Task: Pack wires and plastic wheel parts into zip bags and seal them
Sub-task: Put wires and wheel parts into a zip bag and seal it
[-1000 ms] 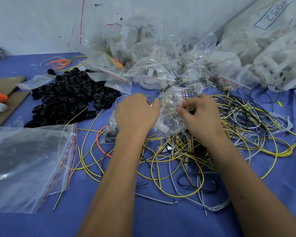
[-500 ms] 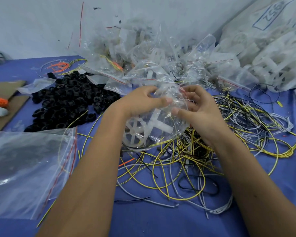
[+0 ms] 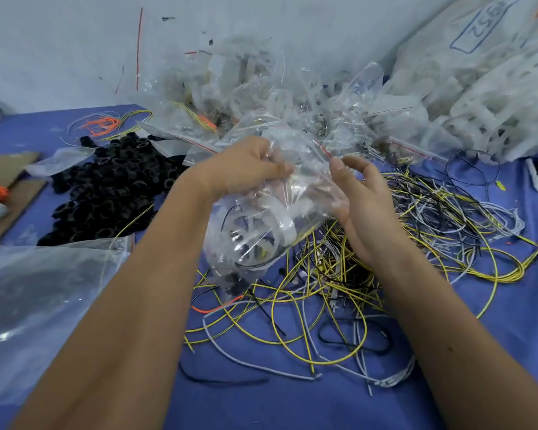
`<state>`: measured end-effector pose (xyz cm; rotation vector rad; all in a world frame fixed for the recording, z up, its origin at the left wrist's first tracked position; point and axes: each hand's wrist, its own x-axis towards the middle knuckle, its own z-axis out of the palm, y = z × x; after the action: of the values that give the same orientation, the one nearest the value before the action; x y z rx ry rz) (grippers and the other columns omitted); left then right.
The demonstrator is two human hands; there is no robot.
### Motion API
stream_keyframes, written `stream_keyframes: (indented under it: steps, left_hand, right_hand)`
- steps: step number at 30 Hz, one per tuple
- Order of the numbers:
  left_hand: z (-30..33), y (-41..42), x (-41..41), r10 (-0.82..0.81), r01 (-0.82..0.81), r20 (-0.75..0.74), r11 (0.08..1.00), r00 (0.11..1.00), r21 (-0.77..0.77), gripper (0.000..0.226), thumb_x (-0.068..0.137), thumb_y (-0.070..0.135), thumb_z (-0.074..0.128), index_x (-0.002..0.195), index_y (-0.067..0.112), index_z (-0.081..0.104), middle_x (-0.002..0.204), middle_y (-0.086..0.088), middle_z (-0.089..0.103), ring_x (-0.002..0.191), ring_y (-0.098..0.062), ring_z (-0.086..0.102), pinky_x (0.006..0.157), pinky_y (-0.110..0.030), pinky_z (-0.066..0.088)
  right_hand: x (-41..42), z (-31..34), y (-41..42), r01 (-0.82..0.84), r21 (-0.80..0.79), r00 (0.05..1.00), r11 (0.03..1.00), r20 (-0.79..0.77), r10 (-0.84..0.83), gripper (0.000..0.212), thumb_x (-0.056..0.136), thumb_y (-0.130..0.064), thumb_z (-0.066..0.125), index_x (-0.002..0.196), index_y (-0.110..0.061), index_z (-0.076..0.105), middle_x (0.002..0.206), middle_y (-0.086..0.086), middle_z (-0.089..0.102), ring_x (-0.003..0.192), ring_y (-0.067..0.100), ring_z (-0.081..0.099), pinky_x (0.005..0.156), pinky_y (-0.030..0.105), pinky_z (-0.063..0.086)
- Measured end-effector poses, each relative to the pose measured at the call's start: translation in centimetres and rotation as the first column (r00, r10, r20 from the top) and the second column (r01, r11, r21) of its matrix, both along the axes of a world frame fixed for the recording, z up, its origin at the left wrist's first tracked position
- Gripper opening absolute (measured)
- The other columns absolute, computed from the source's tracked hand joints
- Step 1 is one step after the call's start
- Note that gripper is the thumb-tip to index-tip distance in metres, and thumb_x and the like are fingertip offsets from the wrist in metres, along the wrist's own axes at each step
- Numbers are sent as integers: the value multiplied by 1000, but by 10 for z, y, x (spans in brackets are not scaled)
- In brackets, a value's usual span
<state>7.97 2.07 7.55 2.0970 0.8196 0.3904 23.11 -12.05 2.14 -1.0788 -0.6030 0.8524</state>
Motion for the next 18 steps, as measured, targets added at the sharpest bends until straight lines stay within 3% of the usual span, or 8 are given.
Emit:
stream_keyframes:
  steps: [2, 4, 7, 10, 12, 13, 16, 18]
  left_hand:
    - [7, 1, -2, 57, -59, 71, 998, 996, 30, 30, 98, 29, 69, 84, 3, 68, 58, -4, 61, 45, -13, 51, 45, -21, 41]
    - [12, -1, -3, 102, -103, 163, 995, 981, -6, 35, 100, 27, 66, 95, -8, 66, 69, -19, 69, 44, -18, 55, 40, -23, 44]
    - [11, -9, -2, 192, -137, 318, 973, 928, -187, 25, 102, 21, 63, 89, 0, 66, 61, -5, 67, 40, -12, 57, 36, -23, 46]
    - [-6, -25, -2, 249, -84, 379, 912, 891, -402, 19, 102, 17, 61, 85, 11, 64, 63, -3, 61, 41, -11, 57, 36, -25, 49]
    - [-22, -39, -3, 263, -31, 387, 858, 884, -513, 20, 102, 17, 61, 84, 14, 68, 73, -7, 61, 46, -12, 61, 37, -26, 51]
    - [-31, -43, -4, 271, -17, 387, 837, 881, -547, 25, 101, 18, 61, 79, 15, 72, 73, -5, 64, 48, -12, 62, 39, -27, 52]
    - [-54, -55, -8, 295, 33, 389, 760, 873, -649, 31, 96, 15, 64, 68, 20, 78, 68, 1, 73, 53, -10, 68, 45, -28, 58]
    - [-63, -60, -14, 289, 97, 421, 717, 860, -690, 7, 85, 17, 69, 85, 15, 76, 79, -5, 77, 65, -14, 74, 58, -31, 61]
  right_hand:
    - [-3, -1, 1, -95, -6, 995, 995, -30, 95, 60, 92, -35, 72, 139, -9, 44, 124, 13, 68, 100, 29, 72, 86, 47, 60]
    - [-5, -2, 2, -189, -15, 982, 982, -22, 188, 61, 89, -42, 70, 136, -9, 49, 124, 17, 70, 105, 36, 70, 96, 58, 53]
    - [-6, 0, 0, -322, -13, 946, 947, -41, 321, 64, 83, -54, 73, 126, -7, 66, 125, 23, 68, 115, 44, 66, 100, 61, 50]
    - [-1, 3, -2, -279, -64, 960, 958, 5, 280, 47, 85, -58, 71, 101, -15, 80, 105, 16, 76, 96, 31, 75, 82, 43, 61]
    - [5, 5, -1, -146, -121, 979, 982, 128, 161, 42, 94, -56, 60, 78, -25, 83, 78, 0, 77, 68, 12, 73, 61, 21, 56]
    - [5, 6, 1, -86, -140, 981, 986, 160, 108, 44, 95, -56, 58, 76, -24, 82, 71, -3, 74, 59, 8, 68, 55, 17, 52]
    - [2, 4, 3, -25, -141, 995, 990, 90, 38, 69, 80, -59, 69, 112, 2, 66, 86, 15, 66, 69, 23, 61, 65, 32, 49]
    - [2, 0, 0, -32, -154, 990, 988, 128, 52, 54, 84, -46, 76, 114, -2, 65, 84, 7, 71, 69, 20, 65, 64, 31, 51]
